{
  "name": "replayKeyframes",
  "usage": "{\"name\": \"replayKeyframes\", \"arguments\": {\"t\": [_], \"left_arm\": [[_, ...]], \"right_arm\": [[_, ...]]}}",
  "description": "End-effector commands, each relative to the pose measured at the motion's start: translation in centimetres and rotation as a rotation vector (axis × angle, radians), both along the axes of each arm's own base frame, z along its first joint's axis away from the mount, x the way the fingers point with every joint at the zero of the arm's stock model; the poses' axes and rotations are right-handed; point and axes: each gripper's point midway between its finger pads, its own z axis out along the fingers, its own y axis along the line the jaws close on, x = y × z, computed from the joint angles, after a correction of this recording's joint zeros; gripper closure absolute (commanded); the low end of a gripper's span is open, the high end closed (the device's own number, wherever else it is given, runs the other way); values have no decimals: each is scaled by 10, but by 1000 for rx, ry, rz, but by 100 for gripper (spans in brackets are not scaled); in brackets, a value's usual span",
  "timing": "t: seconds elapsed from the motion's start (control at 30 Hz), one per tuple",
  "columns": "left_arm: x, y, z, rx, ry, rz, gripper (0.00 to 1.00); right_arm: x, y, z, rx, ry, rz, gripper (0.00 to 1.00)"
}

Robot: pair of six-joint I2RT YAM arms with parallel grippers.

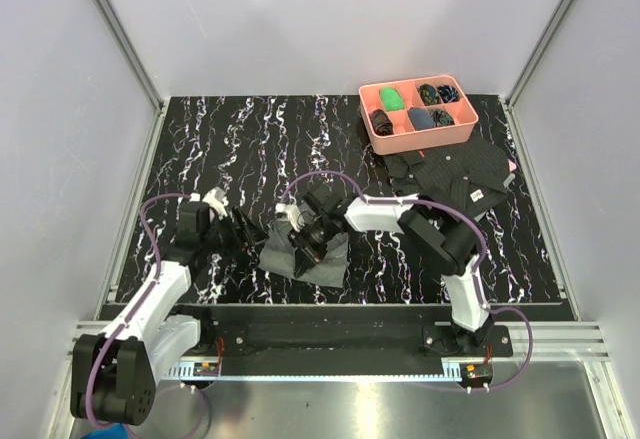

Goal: Fold the napkin, place the utensils inside, and roll it up
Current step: Roll the napkin with the utensil

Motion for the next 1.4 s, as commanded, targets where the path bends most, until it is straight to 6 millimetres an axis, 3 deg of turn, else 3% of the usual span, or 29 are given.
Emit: {"name": "replayKeyframes", "arguments": {"t": [0.0,0.3,0.53,0.73,0.77,0.8,0.9,0.97,1.17,1.2,1.27,1.3,1.37], "left_arm": [[5,-12,11,-44,-87,-46,31],[-2,-24,-6,-65,-42,-86,36],[-5,-34,-15,-115,-23,-106,46],[-16,-37,-29,-128,38,-123,64],[-18,-36,-33,-125,53,-117,68],[-18,-33,-37,-111,66,-100,80],[-21,-27,-51,-77,140,-60,99],[-22,-24,-54,-58,177,-47,100],[-25,-20,-61,-14,246,-48,100],[-26,-19,-62,-9,255,-52,100],[-25,-19,-62,-3,261,-55,100],[-26,-19,-63,1,268,-59,100],[-25,-18,-63,9,270,-62,100]], "right_arm": [[-24,-16,-15,-33,241,31,79],[-15,-19,-26,-20,352,11,80],[-9,-18,-30,-32,404,-15,80],[-3,-16,-31,-31,406,-27,80],[-2,-16,-31,-31,404,-27,79],[0,-15,-28,-29,399,-30,78],[5,-15,-22,-27,363,-41,66],[10,-15,-19,-41,322,-61,50],[34,-13,20,-36,145,-138,23],[38,-13,36,-15,102,-148,22],[45,-17,43,-25,7,-172,21],[46,-17,57,-7,-51,-172,21],[44,-20,51,-57,-195,-155,20]]}}
